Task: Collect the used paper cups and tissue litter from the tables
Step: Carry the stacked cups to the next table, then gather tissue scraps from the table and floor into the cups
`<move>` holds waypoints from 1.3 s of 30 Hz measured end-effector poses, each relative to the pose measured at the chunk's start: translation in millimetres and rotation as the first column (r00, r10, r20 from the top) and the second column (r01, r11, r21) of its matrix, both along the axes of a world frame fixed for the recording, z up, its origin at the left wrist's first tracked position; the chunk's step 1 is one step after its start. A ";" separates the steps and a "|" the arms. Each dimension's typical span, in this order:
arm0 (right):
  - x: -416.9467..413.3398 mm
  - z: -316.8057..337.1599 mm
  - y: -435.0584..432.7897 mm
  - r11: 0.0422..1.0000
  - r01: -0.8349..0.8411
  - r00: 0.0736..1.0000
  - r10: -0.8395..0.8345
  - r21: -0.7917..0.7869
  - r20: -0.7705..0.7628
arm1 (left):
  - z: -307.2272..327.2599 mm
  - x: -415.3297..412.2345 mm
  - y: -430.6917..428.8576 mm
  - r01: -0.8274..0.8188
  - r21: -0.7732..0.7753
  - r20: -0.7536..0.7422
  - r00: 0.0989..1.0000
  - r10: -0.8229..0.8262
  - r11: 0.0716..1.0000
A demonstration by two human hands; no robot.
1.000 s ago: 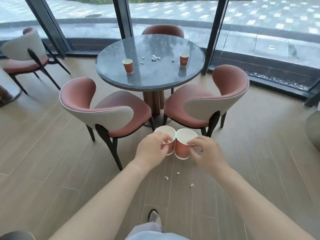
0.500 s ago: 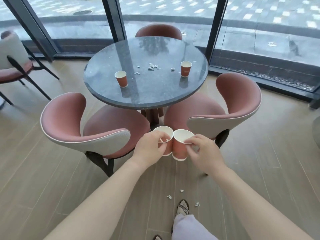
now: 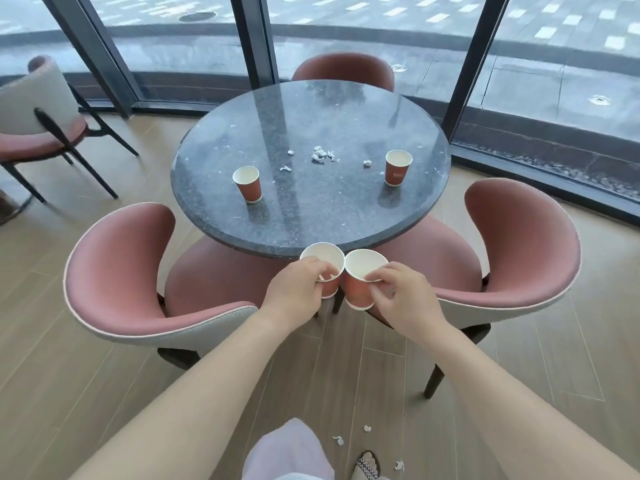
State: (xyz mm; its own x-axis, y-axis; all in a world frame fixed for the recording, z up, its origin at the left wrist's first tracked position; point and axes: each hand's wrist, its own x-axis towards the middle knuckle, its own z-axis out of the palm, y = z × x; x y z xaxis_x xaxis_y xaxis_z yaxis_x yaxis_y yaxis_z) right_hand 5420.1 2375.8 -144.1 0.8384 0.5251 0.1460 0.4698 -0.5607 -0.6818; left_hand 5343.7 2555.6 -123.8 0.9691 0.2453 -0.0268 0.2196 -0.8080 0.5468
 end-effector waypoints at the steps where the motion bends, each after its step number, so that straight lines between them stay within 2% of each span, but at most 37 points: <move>1: 10.6 -0.4 7.1 1.000 -0.002 1.000 0.002 -0.008 -0.001 | -1.0 10.6 7.3 0.001 -0.001 0.002 1.000 -0.001 1.000; 11: 113.5 -19.5 85.8 0.993 0.090 0.995 -0.093 -0.082 -0.042 | -20.7 128.3 93.7 0.102 0.013 -0.038 0.994 -0.101 0.995; 21: 178.7 -54.3 162.6 0.976 0.123 0.976 -0.152 -0.178 -0.156 | -64.7 216.3 174.1 0.232 0.061 -0.211 0.954 -0.214 0.971; 29: 196.8 -74.2 176.6 0.948 0.136 0.965 -0.193 -0.288 -0.179 | -93.0 247.9 191.7 0.281 0.038 -0.265 0.928 -0.261 0.959; 39: 196.5 -71.1 180.6 0.947 0.173 0.965 -0.218 -0.272 -0.145 | -95.5 248.1 193.9 0.326 0.036 -0.231 0.922 -0.310 0.945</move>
State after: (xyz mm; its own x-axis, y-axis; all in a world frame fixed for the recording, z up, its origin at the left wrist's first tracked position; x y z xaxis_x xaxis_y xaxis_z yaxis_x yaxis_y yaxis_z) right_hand 5616.7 2556.4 -215.2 0.9287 0.3491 -0.1255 0.2227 -0.7952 -0.5640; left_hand 5591.8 2749.5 -219.3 0.9684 -0.0657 -0.2407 0.0519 -0.8907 0.4517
